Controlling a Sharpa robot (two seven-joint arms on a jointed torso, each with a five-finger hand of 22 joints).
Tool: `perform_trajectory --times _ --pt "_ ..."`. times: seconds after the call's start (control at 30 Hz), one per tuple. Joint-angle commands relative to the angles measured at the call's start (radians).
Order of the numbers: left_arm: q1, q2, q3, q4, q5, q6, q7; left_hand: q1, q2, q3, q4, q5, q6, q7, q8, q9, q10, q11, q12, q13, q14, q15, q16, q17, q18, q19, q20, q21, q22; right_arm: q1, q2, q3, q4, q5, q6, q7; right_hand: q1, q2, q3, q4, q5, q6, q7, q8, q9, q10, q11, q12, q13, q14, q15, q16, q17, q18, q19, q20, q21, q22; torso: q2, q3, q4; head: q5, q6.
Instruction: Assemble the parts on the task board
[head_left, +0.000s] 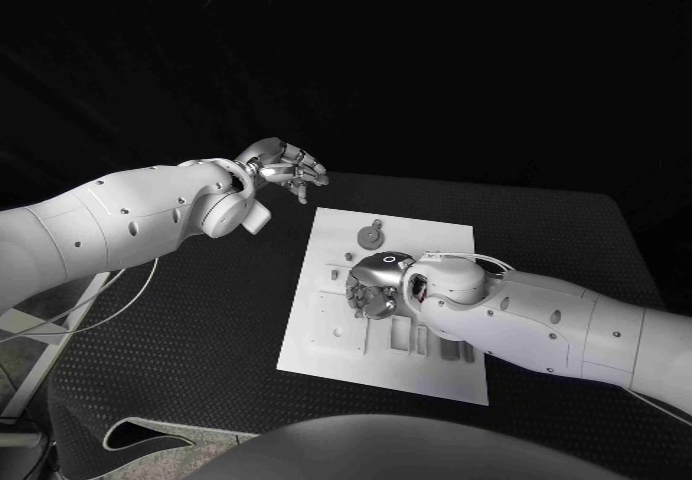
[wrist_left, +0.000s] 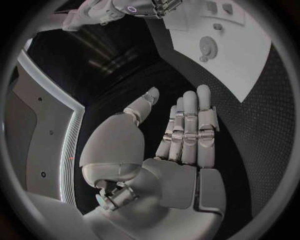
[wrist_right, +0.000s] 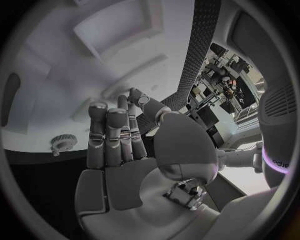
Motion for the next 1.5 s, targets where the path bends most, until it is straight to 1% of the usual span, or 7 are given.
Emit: perform_trajectory --times 0.03,0.43,0.67,0.97,1.07,1.3,1.5 --pt "0.001 0.001 0.0 0.002 0.006 0.008 0.007 0.008 0.001 -0.005 0.003 -0.001 0.002 0.005 0.004 -0.001 -0.007 0.003 0.001 0.002 0.001 0.001 -0.006 0.002 0.048 0.005 0.0 -0.006 0.002 -0.008 0.001 -0.006 0.003 -0.01 0.043 0.001 -0.002 0.005 0.002 0.001 0.002 0.003 0.007 0.002 0.001 0.022 0.018 -0.002 0.001 -0.01 -0.006 0.001 -0.001 0.064 -0.001 -0.004 -0.007 0.001 0.0 0.0007 -0.0004 0.0 0.0" --pt "0.001 0.002 0.0 0.001 0.006 0.009 0.007 0.008 0.001 -0.005 0.003 -0.001 0.001 0.005 0.005 -0.002 -0.007 0.003 0.001 0.002 0.001 0.001 -0.007 0.003 0.048 0.005 0.0 -0.006 0.002 -0.01 0.001 -0.007 0.015 -0.005 0.041 0.004 -0.003 0.004 0.001 0.001 0.002 0.002 0.007 0.001 0.001 0.02 0.018 -0.003 0.002 -0.011 -0.005 0.001 -0.002 0.064 -0.002 -0.004 -0.007 0.002 0.0 0.0017 -0.0009 0.0 0.0" --pt "0.001 0.001 0.0 0.001 0.006 0.011 0.006 0.008 0.001 -0.005 0.003 -0.001 0.001 0.005 0.006 -0.002 -0.007 0.003 0.001 0.002 0.001 0.001 -0.007 0.003 0.048 0.005 0.001 -0.006 0.002 -0.01 0.001 -0.007 0.015 -0.005 0.045 0.003 -0.003 0.004 0.001 0.001 0.002 0.002 0.007 0.001 0.001 0.02 0.019 -0.004 0.003 -0.011 -0.005 0.001 -0.002 0.064 -0.002 -0.004 -0.007 0.002 0.0 0.0003 -0.0005 -0.001 0.0" --pt "0.001 0.0 0.0 0.002 0.006 0.011 0.005 0.008 0.001 -0.005 0.003 -0.001 0.001 0.005 0.006 -0.002 -0.007 0.003 0.001 0.002 0.001 0.001 -0.008 0.004 0.047 0.005 0.001 -0.007 0.002 -0.01 0.001 -0.007 0.018 -0.002 0.046 0.001 -0.006 -0.001 -0.002 0.001 0.002 -0.007 0.01 -0.005 0.001 0.01 0.022 -0.012 0.003 -0.01 -0.001 0.004 -0.003 0.064 -0.002 -0.005 -0.006 0.005 0.0 0.0004 -0.0001 -0.001 0.0" --pt "0.001 -0.001 0.0 0.002 0.006 0.011 0.005 0.008 0.001 -0.005 0.003 -0.001 0.001 0.005 0.007 -0.002 -0.007 0.003 0.001 0.002 0.001 0.001 -0.008 0.004 0.048 0.005 0.001 -0.007 0.002 -0.01 0.001 -0.007 0.016 -0.002 0.034 -0.004 -0.004 -0.017 -0.006 0.001 0.002 -0.023 0.015 -0.015 -0.001 -0.005 0.028 -0.022 0.002 -0.009 0.004 0.008 -0.003 0.064 -0.002 -0.006 -0.005 0.008 0.0 0.0006 -0.0005 -0.001 0.0" --pt "0.001 -0.001 0.0 0.003 0.006 0.012 0.005 0.007 0.001 -0.005 0.004 -0.001 0.0 0.005 0.007 -0.003 -0.008 0.003 0.001 0.002 0.001 0.001 -0.008 0.004 0.048 0.005 0.001 -0.007 0.002 -0.01 0.001 -0.008 0.008 0.004 0.005 -0.007 -0.009 -0.036 -0.017 0.002 0.002 -0.059 0.03 -0.037 -0.006 -0.037 0.042 -0.044 0.0 -0.016 0.018 0.013 -0.004 0.064 -0.007 -0.003 -0.007 0.012 0.0 0.0004 -0.0008 -0.003 0.0" --pt "0.001 -0.002 0.0 0.001 0.006 0.011 0.005 0.007 0.001 -0.005 0.004 -0.001 0.0 0.005 0.007 -0.003 -0.008 0.004 0.001 0.002 0.001 0.001 -0.008 0.004 0.048 0.005 0.001 -0.007 0.002 -0.01 -0.004 -0.008 0.01 0.009 -0.03 -0.008 0.001 -0.077 -0.028 0.002 0.001 -0.129 0.063 -0.077 -0.02 -0.104 0.069 -0.085 -0.011 -0.031 0.044 0.016 -0.006 0.064 -0.02 0.002 -0.014 0.015 0.0 0.001 -0.0006 -0.004 0.0"
